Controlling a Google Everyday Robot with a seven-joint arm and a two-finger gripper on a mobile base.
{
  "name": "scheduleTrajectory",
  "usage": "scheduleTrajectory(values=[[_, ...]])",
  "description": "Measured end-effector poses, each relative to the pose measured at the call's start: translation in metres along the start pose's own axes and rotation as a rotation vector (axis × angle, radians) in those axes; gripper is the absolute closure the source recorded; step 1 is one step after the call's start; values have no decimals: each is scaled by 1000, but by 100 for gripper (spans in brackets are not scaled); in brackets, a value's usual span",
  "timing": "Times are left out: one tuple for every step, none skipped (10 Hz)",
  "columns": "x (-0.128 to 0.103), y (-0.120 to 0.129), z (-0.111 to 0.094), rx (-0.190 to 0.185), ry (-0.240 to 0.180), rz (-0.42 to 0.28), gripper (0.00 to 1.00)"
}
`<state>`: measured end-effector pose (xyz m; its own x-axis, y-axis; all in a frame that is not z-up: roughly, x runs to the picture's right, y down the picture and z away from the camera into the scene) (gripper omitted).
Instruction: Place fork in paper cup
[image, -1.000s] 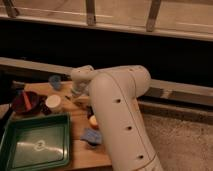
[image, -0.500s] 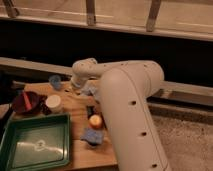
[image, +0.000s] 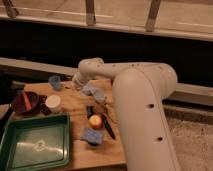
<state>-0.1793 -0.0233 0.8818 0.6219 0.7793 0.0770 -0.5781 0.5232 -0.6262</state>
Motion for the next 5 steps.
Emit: scheduleTrajectory(values=[[-8,4,-6,-7,-15,-12,100],[-12,7,-13,-13,-25,-25,100],[-18,11,-20,-23,-37,-42,100],[-21,16,-22,-32,-42,-55,100],[-25,21,-24,-44,-44,-69,100]])
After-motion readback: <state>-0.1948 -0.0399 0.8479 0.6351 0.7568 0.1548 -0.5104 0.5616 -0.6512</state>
